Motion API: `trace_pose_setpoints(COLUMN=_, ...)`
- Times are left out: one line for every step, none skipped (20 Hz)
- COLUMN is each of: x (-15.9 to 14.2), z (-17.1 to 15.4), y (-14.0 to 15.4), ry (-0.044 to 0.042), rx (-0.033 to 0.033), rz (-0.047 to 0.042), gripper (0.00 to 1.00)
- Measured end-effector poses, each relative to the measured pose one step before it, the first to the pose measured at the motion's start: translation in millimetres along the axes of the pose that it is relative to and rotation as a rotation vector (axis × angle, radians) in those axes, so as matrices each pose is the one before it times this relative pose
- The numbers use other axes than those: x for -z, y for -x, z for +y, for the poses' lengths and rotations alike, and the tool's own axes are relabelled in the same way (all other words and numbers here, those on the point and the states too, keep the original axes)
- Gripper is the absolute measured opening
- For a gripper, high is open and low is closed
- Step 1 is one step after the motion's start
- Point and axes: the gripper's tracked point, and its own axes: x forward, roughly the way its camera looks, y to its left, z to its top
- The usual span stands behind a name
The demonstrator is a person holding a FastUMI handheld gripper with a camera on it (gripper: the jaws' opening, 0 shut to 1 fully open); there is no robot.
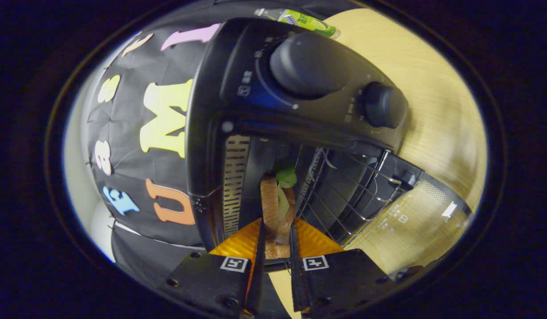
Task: Open the toaster oven, put the food inside, and close the toaster oven door.
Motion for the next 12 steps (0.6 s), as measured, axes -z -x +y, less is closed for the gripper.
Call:
trace_pose_setpoints(x=2.81, z=-1.78, y=-2.57, ry=0.0212, rx=0.02318, rz=0.01316, gripper=0.33)
trace_pose_setpoints(x=5.27, z=-4.01, y=-0.8, ry=0.02825, rx=0.02784, rz=0.02426, gripper=0.34)
trace_pose_setpoints(x=6.07, z=-1.59, y=-0.79, ry=0.01783, rx=0.01645, rz=0.01991, gripper=0.37)
trace_pose_setpoints(x=2.48, z=3.02, y=0.37, ry=0.00752, rx=-0.01025, rz=0.01057, gripper=0.41)
trace_pose_setpoints(x=5.68, z=-0.38, y=-1.28, ry=0.01326, rx=0.01237, rz=0.01784, gripper=0.5)
trace_pose_setpoints(x=1.74, z=-1.08, y=0.67, ry=0.01532, rx=0.01445, rz=0.00788, gripper=0.6)
trace_pose_setpoints(x=2.31, z=-1.09, y=0.01, ry=0.01525, rx=0.01557, rz=0.00544, gripper=0.69)
trace_pose_setpoints(x=4.46, z=-2.54, y=1.83, ry=0.01707, rx=0.02049, rz=0.01272, gripper=0.69)
trace_pose_setpoints(x=5.39, z=-2.22, y=2.55, ry=0.01675, rx=0.01415, rz=0.01347, gripper=0.69)
trace_pose_setpoints(x=2.7, z=-0.05, y=3.75, ry=0.00768, rx=0.00584, rz=0.00642, gripper=0.7)
trace_pose_setpoints(x=1.37, z=0.56, y=4.32, ry=0.00848, rx=0.00518, rz=0.00099, gripper=0.72)
trace_pose_setpoints(x=1.91, z=-0.64, y=3.11, ry=0.01252, rx=0.01451, rz=0.00608, gripper=0.74)
